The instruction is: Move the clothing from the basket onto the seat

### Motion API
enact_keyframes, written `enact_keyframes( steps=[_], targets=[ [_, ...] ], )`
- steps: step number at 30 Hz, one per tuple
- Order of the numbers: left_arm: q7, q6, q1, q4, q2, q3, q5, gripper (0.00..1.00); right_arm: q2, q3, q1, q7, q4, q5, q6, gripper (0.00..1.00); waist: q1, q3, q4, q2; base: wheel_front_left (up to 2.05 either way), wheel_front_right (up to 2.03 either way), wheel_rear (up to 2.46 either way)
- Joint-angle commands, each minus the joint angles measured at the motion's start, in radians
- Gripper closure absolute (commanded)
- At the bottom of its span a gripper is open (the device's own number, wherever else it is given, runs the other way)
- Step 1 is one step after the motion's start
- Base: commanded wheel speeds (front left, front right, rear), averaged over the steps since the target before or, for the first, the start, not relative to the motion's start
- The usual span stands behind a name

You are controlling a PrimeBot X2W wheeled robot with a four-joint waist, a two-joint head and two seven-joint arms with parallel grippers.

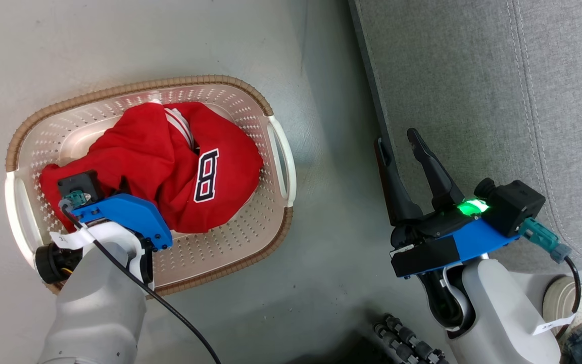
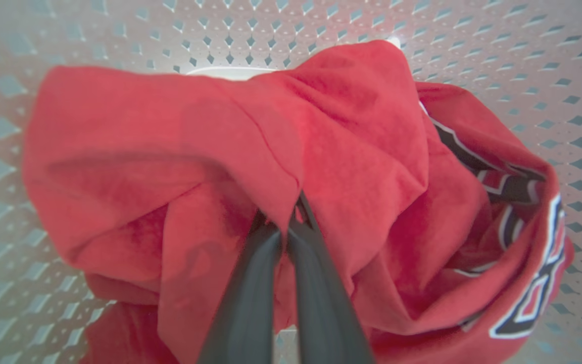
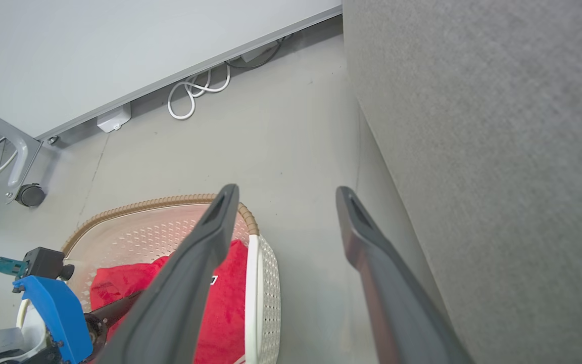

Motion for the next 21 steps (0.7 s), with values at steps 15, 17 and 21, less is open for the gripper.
enact_keyframes(
  steps=[15,17,21],
  targets=[
    [-0.005,-0.049,0.025,0.013,-0.025,-0.051,0.0,1.0,-0.002,-0.046,-0.002,-0.005,0.048,-0.045,0.0,0.0,0.0,-0.165,0.055,0.0,0.0,0.0,0.0],
    [-0.009,-0.065,0.038,0.014,-0.032,-0.066,0.001,1.0,-0.003,-0.06,0.011,-0.005,0.063,-0.062,0.0,0.0,0.0,-0.217,0.075,0.0,0.0,0.0,0.0],
    [-0.011,-0.103,0.076,0.012,-0.038,-0.108,0.0,1.0,-0.003,-0.082,0.047,-0.005,0.102,-0.094,0.0,0.0,0.0,-0.331,0.117,0.0,0.0,0.0,0.0]
  ],
)
